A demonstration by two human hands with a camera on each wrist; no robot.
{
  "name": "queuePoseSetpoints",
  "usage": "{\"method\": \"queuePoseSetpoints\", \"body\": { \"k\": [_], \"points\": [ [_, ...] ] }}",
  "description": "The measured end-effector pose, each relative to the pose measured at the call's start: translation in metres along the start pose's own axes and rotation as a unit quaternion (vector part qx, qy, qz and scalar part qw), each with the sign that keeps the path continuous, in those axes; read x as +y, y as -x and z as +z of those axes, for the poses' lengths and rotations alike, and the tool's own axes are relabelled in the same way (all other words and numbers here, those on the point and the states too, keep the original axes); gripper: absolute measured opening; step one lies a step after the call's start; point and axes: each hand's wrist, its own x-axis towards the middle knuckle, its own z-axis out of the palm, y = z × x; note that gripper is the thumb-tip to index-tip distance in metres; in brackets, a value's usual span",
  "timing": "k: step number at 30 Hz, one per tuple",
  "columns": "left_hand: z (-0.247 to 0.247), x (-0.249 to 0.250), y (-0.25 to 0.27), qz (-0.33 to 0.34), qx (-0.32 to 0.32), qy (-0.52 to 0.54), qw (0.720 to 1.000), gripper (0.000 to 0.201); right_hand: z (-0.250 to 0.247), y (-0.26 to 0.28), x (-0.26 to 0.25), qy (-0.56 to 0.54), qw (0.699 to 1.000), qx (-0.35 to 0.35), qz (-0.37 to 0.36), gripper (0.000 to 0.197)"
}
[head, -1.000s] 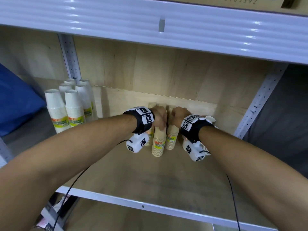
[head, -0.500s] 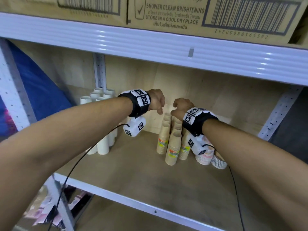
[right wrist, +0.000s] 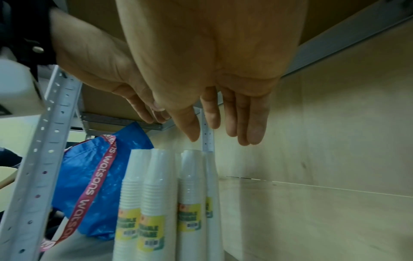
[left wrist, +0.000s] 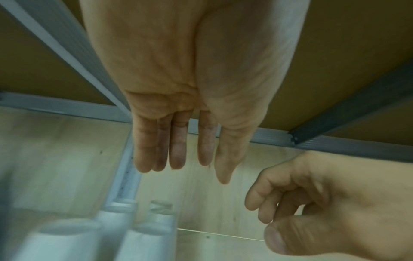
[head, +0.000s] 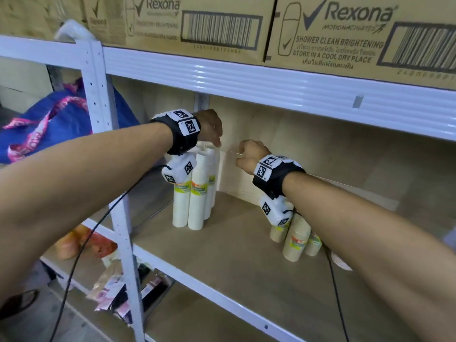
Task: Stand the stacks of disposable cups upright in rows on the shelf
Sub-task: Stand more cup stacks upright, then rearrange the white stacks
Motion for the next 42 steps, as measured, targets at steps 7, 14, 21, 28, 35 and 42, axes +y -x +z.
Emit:
{"method": "queuePoseSetpoints", "body": {
  "k": [7, 14, 21, 28, 35, 42],
  "points": [
    [0.001, -0.050, 0.016, -0.052, 0.031, 0.008, 0.998, 0.036, 0.022, -0.015, -0.048, -0.032, 0.999, 0.008, -0.043, 0.039],
    [0.021, -0.077, 0.014, -0.075, 0.026, 0.030, 0.996, 0.037, 0.040, -0.030, -0.075, -0.050, 0.997, 0.023, -0.053, 0.044],
    [0.037, -0.090, 0.006, -0.075, -0.003, 0.038, 0.996, 0.035, 0.050, -0.039, -0.082, -0.046, 0.998, 0.011, -0.037, 0.045],
    [0.045, -0.097, 0.002, -0.082, -0.017, 0.070, 0.994, 0.028, 0.055, -0.044, -0.082, -0.031, 0.999, -0.024, -0.034, 0.036],
    [0.046, -0.094, -0.001, -0.067, -0.006, 0.072, 0.995, 0.026, 0.048, -0.042, -0.079, -0.044, 0.998, -0.035, -0.030, 0.039],
    [0.041, -0.077, -0.003, -0.047, -0.019, 0.086, 0.995, 0.027, 0.037, -0.032, -0.067, -0.055, 0.998, -0.039, -0.014, 0.033]
  ]
}}
